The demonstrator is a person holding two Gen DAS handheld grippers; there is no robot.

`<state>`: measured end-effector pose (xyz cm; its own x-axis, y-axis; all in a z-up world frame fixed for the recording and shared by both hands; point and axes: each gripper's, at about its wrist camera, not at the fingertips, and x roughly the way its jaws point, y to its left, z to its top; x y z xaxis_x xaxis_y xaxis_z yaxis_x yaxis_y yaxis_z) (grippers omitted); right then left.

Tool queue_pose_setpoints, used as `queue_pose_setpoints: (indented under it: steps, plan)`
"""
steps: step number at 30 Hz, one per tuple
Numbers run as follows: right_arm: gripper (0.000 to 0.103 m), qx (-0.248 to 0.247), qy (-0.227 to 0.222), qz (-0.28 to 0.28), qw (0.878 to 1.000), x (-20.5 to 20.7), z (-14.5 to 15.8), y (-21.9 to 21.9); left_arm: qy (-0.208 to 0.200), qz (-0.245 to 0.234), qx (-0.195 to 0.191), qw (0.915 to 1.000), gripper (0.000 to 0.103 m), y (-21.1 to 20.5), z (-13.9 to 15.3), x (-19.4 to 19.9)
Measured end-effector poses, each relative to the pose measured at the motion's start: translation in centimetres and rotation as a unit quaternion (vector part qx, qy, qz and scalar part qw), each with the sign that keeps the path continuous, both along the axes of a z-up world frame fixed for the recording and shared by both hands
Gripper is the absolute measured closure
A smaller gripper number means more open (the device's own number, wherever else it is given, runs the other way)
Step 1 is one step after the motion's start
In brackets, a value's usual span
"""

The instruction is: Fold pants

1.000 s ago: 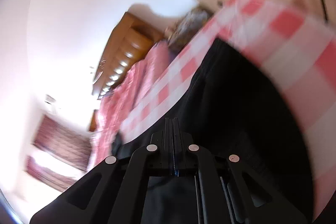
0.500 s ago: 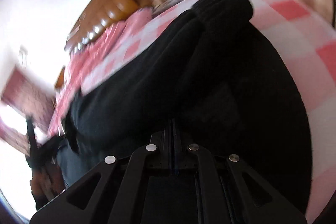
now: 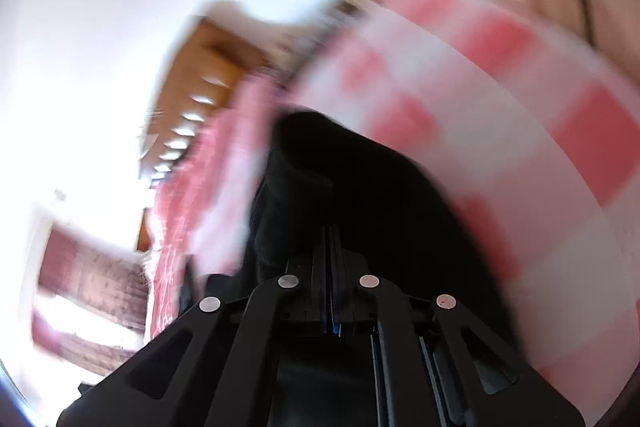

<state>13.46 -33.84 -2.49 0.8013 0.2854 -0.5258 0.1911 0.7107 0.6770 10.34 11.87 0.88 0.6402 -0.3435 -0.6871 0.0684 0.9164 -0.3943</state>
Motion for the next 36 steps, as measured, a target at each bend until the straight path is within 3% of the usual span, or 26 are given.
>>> queue_pose_setpoints:
  steps: [1, 3, 4, 6, 7, 9, 11, 12, 13, 14, 15, 16, 17, 22, 24, 27, 29, 31, 35, 36]
  plan:
    - [0.096, -0.052, 0.002, 0.001, 0.999, -0.2, 0.9, 1.4, 0.015, -0.006, 0.007, 0.9998, 0.089, 0.0, -1.3, -0.2]
    - [0.096, -0.075, 0.038, 0.026, 0.996, -0.8, 0.2, 2.6, 0.037, -0.014, 0.033, 0.9987, 0.089, -0.7, -3.7, -0.8]
    - [0.096, -0.082, 0.081, 0.061, 0.991, -1.5, -1.7, 3.5, 0.039, -0.017, 0.042, 0.9982, 0.089, -0.9, -4.4, -1.1]
    - [0.097, -0.159, 0.141, 0.108, 0.971, -2.3, -4.3, 5.5, 0.038, -0.017, 0.056, 0.9976, 0.088, -1.2, -5.2, -1.4]
    - [0.096, -0.208, 0.099, 0.126, 0.965, -3.6, -4.2, 6.5, 0.038, -0.017, 0.053, 0.9977, 0.088, -0.9, -5.4, -1.7]
    - [0.096, -0.247, 0.102, 0.151, 0.952, -4.7, -4.1, 7.0, 0.038, -0.02, 0.052, 0.9977, 0.086, -0.9, -5.8, -1.5]
    - [0.094, -0.257, 0.102, 0.141, 0.951, -5.1, -3.0, 6.6, 0.037, -0.02, 0.055, 0.9976, 0.085, -0.9, -5.9, -1.6]
    - [0.061, -0.296, 0.092, 0.133, 0.941, -5.4, -2.2, 7.0, 0.034, -0.019, 0.056, 0.9977, 0.084, -0.9, -5.7, -1.6]
    - [0.012, -0.315, 0.098, 0.143, 0.933, -6.0, -1.9, 7.8, 0.029, -0.019, 0.058, 0.9977, 0.082, -1.1, -5.5, -1.7]
    - [0.008, -0.316, 0.105, 0.166, 0.928, -6.3, -2.4, 8.6, 0.02, -0.018, 0.063, 0.9976, 0.082, -1.2, -5.2, -1.9]
    - [0.004, -0.313, 0.135, 0.215, 0.915, -5.8, -4.5, 9.7, 0.014, -0.018, 0.067, 0.9975, 0.081, -1.3, -4.9, -1.9]
    - [0.004, -0.352, 0.121, 0.218, 0.902, -6.0, -5.1, 10.4, 0.008, -0.016, 0.07, 0.9974, 0.08, -1.4, -4.7, -1.9]
    - [0.004, -0.361, 0.103, 0.211, 0.903, -6.4, -4.9, 10.4, 0.005, -0.015, 0.071, 0.9973, 0.08, -1.4, -4.6, -1.9]
    - [0.004, -0.303, 0.085, 0.183, 0.931, -5.4, -4.5, 8.7, 0.001, -0.013, 0.081, 0.9966, 0.079, -1.7, -4.4, -2.3]
    - [0.004, -0.23, 0.054, 0.162, 0.958, -4.1, -3.6, 6.3, 0.001, -0.014, 0.078, 0.9968, 0.079, -1.6, -4.2, -2.2]
    - [0.004, -0.145, 0.042, 0.109, 0.983, -1.2, -4.1, 2.8, 0.006, -0.013, 0.071, 0.9974, 0.078, -1.5, -4.4, -2.0]
    - [0.004, -0.109, 0.058, 0.092, 0.988, 1.1, -5.3, 1.5, 0.01, -0.011, 0.071, 0.9974, 0.075, -1.6, -4.7, -1.8]
    - [0.005, -0.065, 0.042, 0.095, 0.992, 2.6, -6.4, 0.7, 0.013, -0.01, 0.072, 0.9973, 0.074, -1.7, -4.9, -1.7]
    - [0.027, -0.037, 0.016, 0.064, 0.997, 5.2, -7.0, -0.7, 0.016, -0.01, 0.069, 0.9974, 0.07, -1.5, -5.0, -1.4]
    - [0.042, -0.044, 0.015, 0.06, 0.997, 4.9, -6.7, -1.2, 0.015, -0.009, 0.066, 0.9977, 0.07, -1.3, -4.9, -1.3]
